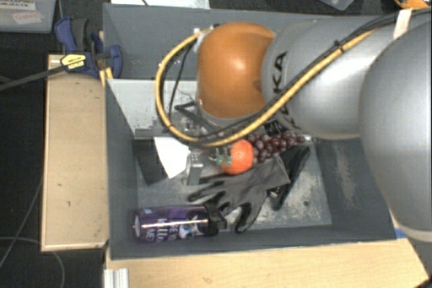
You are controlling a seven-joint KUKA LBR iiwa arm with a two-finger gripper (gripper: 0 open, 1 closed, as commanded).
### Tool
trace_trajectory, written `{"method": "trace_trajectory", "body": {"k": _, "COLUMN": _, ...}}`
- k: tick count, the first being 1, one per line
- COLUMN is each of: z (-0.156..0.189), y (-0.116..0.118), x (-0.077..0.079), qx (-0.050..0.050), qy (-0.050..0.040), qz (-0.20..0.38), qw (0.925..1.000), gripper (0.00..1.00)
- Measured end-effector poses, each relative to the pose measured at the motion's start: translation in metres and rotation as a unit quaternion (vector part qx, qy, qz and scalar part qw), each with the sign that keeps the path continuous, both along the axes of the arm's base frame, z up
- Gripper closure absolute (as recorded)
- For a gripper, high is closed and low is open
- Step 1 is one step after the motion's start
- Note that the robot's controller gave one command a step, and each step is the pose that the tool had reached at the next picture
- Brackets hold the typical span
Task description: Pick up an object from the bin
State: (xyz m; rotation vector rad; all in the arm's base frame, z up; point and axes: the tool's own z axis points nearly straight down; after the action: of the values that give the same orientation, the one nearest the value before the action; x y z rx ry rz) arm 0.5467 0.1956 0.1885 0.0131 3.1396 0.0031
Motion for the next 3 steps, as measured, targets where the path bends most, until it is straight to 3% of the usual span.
{"method": "trace_trajectory", "body": {"k": 1, "z": 0.000, "y": 0.000, "x": 0.000, "qx": 0.000, "qy": 0.0000, "qz": 0.000, "qw": 1.0000, "gripper": 0.00}}
{"method": "trace_trajectory", "body": {"k": 2, "z": -0.060, "y": -0.033, "x": -0.005, "qx": -0.001, "qy": 0.0019, "qz": -0.007, "qw": 1.0000, "gripper": 0.00}}
{"method": "trace_trajectory", "body": {"k": 3, "z": -0.046, "y": -0.033, "x": 0.023, "qx": 0.002, "qy": -0.0052, "qz": -0.070, "qw": 0.9976, "gripper": 0.00}}
